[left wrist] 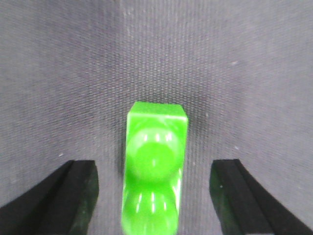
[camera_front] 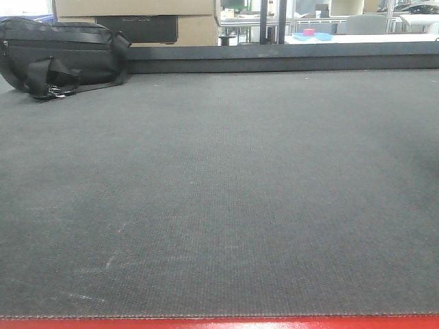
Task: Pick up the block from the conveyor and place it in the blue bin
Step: 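Close both grippers on the green and light-blue blocks, then lift both held blocks up off the conveyor belt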
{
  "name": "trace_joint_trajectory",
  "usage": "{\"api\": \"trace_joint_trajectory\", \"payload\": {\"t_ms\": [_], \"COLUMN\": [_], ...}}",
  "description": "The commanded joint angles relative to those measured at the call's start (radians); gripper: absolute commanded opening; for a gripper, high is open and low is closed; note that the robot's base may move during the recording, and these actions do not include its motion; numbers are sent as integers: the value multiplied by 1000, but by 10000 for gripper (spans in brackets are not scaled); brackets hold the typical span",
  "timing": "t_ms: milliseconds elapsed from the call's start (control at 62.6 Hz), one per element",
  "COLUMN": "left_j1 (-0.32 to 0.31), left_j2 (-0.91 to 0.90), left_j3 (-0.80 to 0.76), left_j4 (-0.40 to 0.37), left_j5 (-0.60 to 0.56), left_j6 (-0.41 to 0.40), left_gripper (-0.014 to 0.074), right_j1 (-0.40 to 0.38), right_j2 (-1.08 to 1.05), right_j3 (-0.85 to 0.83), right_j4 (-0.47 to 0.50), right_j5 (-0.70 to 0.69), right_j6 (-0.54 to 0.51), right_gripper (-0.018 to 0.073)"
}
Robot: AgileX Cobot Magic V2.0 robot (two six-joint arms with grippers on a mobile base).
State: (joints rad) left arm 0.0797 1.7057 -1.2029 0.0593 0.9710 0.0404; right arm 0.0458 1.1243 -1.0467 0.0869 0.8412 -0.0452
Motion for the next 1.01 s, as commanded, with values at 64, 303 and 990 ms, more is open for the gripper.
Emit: {"api": "trace_joint_trajectory", "payload": {"t_ms": [64, 303, 990], "left_j1": [3, 3, -38], "left_j2": [51, 65, -355], "left_j3": [-6, -6, 19], "left_j4": [-5, -3, -242], "left_j5": [-26, -38, -287], "left_j6": [3, 3, 8], "left_gripper": [386, 57, -111], "right_j1": [-3, -3, -3], "right_j2": [-9, -9, -9], "right_j3": [2, 2, 0], "right_j4": [-2, -2, 24], "right_j5": [-12, -12, -172], "right_j6": [0, 0, 0], "right_gripper": [-162, -162, -162]}}
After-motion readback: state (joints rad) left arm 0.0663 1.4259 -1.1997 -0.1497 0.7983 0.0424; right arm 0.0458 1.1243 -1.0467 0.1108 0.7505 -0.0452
